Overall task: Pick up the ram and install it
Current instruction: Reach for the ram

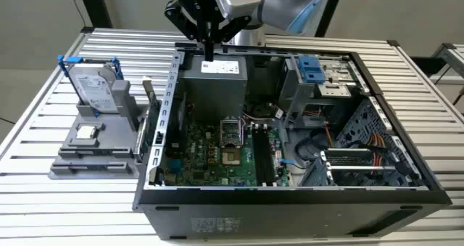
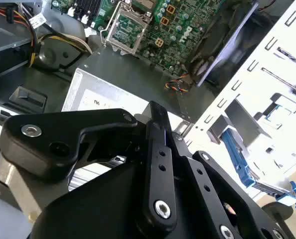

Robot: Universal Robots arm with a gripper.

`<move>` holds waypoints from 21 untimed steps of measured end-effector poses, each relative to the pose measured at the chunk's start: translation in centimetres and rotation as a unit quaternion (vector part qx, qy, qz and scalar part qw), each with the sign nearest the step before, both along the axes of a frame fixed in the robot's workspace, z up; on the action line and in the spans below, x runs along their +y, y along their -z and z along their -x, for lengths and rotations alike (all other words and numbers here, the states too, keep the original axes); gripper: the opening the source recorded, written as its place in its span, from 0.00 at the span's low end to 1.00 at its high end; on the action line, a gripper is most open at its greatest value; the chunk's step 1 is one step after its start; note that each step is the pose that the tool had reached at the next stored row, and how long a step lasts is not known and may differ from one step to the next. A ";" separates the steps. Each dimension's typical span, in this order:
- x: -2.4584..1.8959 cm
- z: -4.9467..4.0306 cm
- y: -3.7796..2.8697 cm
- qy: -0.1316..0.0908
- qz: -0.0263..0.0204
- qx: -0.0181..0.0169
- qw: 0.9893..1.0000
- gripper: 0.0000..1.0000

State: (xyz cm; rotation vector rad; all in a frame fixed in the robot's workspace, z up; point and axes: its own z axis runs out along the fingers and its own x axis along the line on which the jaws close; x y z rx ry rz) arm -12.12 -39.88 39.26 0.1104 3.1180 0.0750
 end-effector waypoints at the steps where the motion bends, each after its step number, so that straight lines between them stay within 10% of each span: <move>1: 0.00 0.00 0.00 0.000 0.000 0.000 1.000 0.00; 21: 0.00 0.16 0.00 0.000 0.000 0.004 1.000 0.00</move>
